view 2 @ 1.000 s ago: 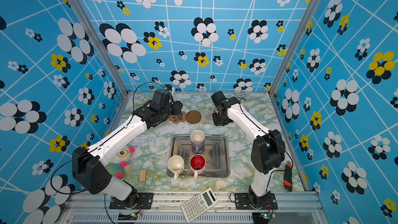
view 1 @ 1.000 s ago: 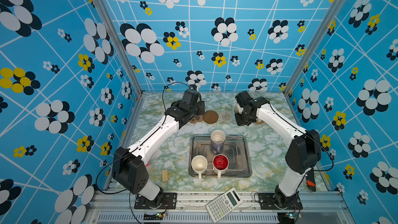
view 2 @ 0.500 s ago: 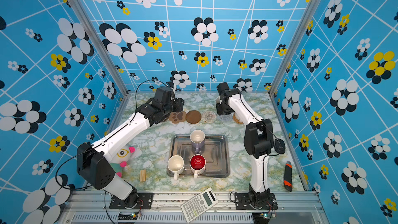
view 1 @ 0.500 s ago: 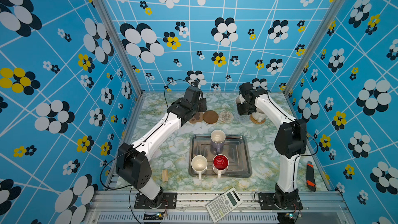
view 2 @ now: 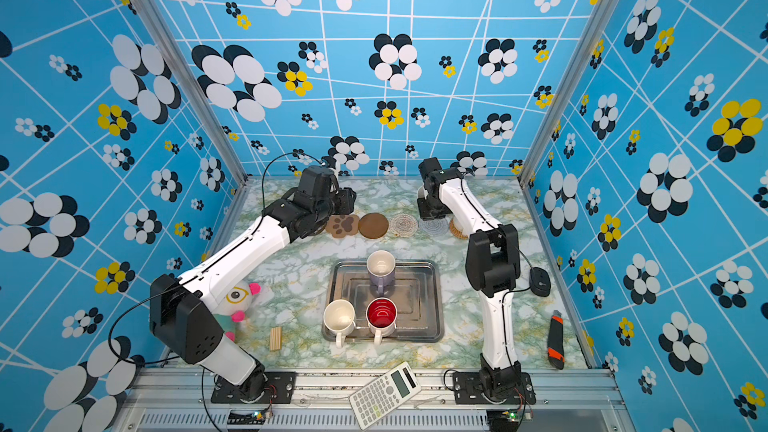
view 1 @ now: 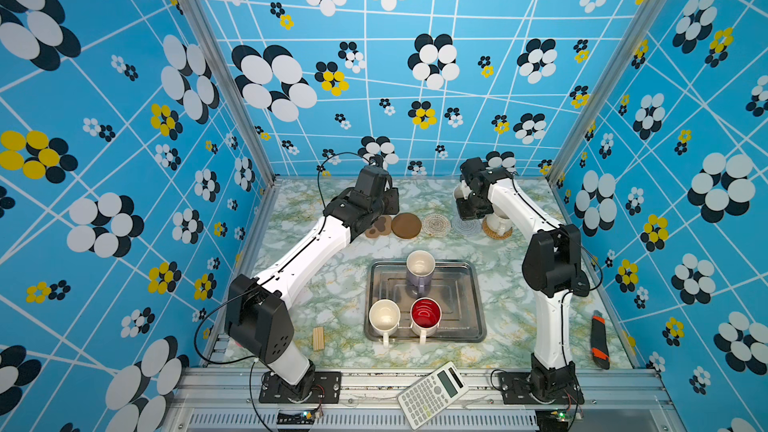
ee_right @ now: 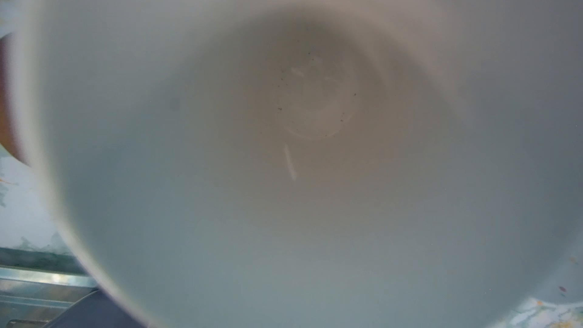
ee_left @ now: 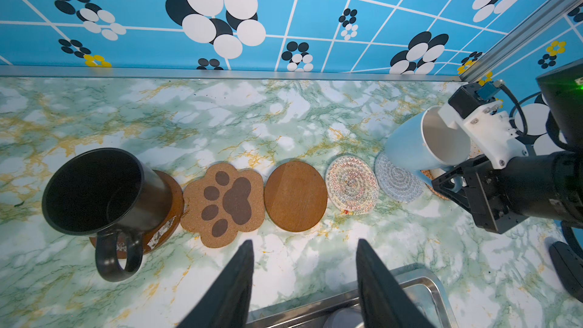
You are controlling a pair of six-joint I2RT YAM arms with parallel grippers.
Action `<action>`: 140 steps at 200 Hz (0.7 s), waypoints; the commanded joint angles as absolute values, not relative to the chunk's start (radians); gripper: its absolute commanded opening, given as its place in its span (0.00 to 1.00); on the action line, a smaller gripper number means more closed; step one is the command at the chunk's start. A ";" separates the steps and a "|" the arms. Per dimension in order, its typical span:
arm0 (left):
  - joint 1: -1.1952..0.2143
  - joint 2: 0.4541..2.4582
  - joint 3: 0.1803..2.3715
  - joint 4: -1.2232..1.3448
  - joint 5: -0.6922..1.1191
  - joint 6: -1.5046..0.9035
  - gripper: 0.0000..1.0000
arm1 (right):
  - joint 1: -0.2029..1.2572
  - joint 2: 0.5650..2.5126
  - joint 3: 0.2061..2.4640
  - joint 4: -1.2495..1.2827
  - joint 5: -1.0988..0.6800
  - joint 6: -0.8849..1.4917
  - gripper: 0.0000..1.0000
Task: Place cups on coasters
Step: Place the cup on the coaster.
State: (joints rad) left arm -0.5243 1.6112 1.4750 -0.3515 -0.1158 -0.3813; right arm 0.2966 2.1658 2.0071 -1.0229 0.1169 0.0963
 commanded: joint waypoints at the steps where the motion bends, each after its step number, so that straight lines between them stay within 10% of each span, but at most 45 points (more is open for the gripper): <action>1: -0.528 1.624 1.508 -0.358 -0.110 -0.395 0.53 | 0.284 2.169 2.046 -1.019 0.141 0.096 0.00; 140: -0.533 1.631 1.522 -0.371 -0.104 -0.393 0.53 | 0.281 2.129 1.907 -0.967 0.124 0.141 0.00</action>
